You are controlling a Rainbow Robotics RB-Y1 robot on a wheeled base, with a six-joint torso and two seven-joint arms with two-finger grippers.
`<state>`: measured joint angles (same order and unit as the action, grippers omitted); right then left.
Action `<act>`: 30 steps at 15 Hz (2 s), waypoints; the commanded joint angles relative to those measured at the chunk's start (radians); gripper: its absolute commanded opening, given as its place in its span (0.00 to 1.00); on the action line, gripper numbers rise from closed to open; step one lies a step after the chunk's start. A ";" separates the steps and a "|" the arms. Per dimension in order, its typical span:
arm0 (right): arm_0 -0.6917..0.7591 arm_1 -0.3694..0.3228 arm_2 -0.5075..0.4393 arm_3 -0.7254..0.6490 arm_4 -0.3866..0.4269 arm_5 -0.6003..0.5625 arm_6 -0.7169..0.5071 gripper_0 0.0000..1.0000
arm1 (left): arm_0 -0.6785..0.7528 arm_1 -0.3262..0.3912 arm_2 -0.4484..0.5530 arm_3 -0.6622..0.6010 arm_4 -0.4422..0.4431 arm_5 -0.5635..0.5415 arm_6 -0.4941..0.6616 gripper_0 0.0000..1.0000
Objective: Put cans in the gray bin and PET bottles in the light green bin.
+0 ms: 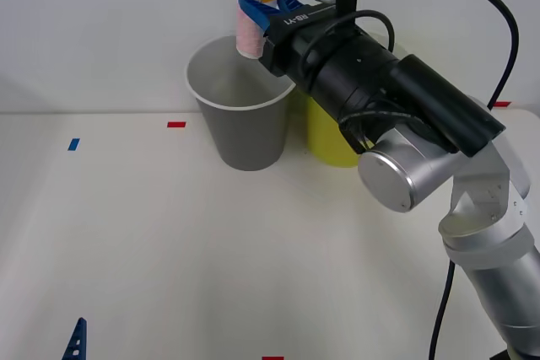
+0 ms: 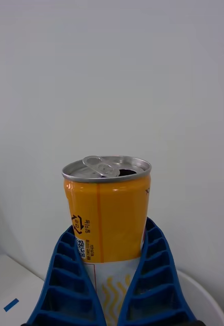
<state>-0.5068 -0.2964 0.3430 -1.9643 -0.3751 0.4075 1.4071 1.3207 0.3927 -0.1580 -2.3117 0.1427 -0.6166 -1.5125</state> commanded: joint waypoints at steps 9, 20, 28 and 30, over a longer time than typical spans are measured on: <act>-0.176 -0.006 0.053 0.231 -0.004 -0.002 -0.003 0.00 | 0.000 0.000 0.000 0.000 0.000 0.000 0.000 1.00; -0.193 0.026 0.086 0.260 0.044 -0.061 0.001 1.00 | 0.000 0.000 0.000 0.000 0.000 0.000 0.000 1.00; -0.145 0.011 0.068 0.211 0.093 -0.142 -0.005 1.00 | 0.000 0.000 0.000 0.000 0.000 0.000 0.000 1.00; -0.036 -0.032 0.050 0.081 0.097 -0.139 -0.014 1.00 | 0.000 0.000 0.000 0.000 0.000 0.000 0.000 1.00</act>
<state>-0.6106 -0.2975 0.4075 -1.8055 -0.2845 0.2689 1.4009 1.3207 0.3927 -0.1580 -2.3117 0.1427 -0.6166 -1.5125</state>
